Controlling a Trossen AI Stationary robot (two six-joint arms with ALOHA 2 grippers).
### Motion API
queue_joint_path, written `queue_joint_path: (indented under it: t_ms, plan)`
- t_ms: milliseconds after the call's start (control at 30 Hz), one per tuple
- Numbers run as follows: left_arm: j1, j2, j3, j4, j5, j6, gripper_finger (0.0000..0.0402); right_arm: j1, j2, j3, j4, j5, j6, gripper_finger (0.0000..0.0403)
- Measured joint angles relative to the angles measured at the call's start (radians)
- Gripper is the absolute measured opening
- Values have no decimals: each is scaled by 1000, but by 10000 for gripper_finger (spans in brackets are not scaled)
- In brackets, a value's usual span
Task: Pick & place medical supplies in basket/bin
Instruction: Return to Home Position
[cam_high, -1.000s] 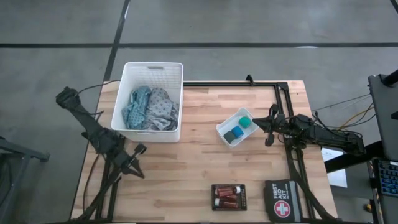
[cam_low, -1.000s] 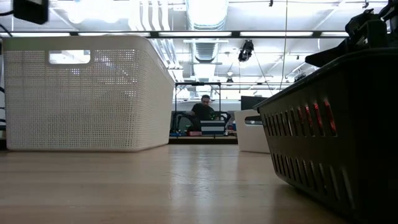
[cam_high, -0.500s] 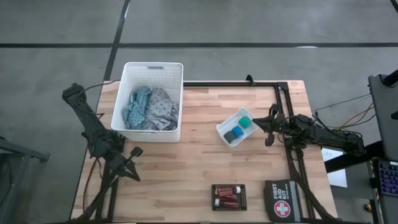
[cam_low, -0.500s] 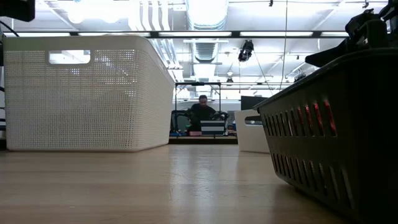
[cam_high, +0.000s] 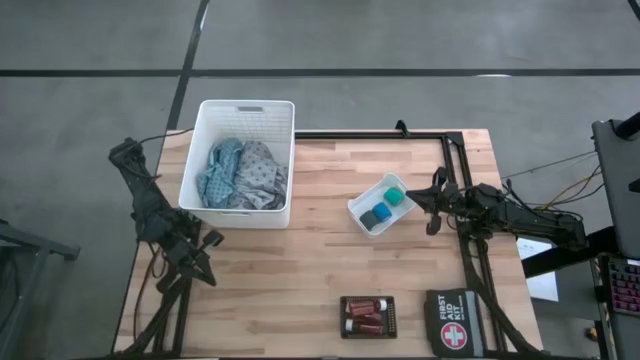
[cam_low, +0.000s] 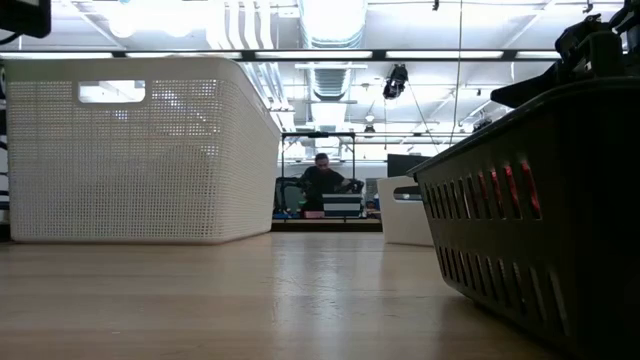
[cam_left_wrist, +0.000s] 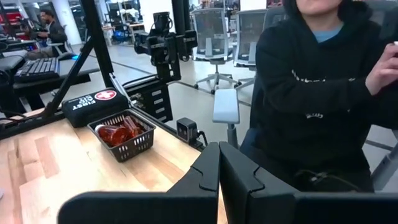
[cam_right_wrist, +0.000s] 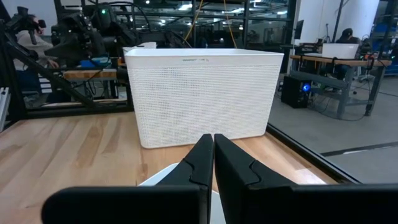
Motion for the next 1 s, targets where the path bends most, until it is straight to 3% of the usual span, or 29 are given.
queue_joint_path:
  t_ms: [400, 567, 700, 1000]
  plan:
    - [-2, -38, 0, 20, 2, -79, 6, 0, 0, 0, 0, 0, 0, 11]
    - [-2, -38, -5, 23, 62, -44, 6, 0, 0, 0, 0, 0, 0, 11]
    - [-3, -38, -66, 91, 111, -3, 6, 0, 0, 0, 0, 0, 0, 11]
    - [-3, -65, -165, 213, 111, -41, 6, 0, 0, 0, 0, 0, 0, 11]
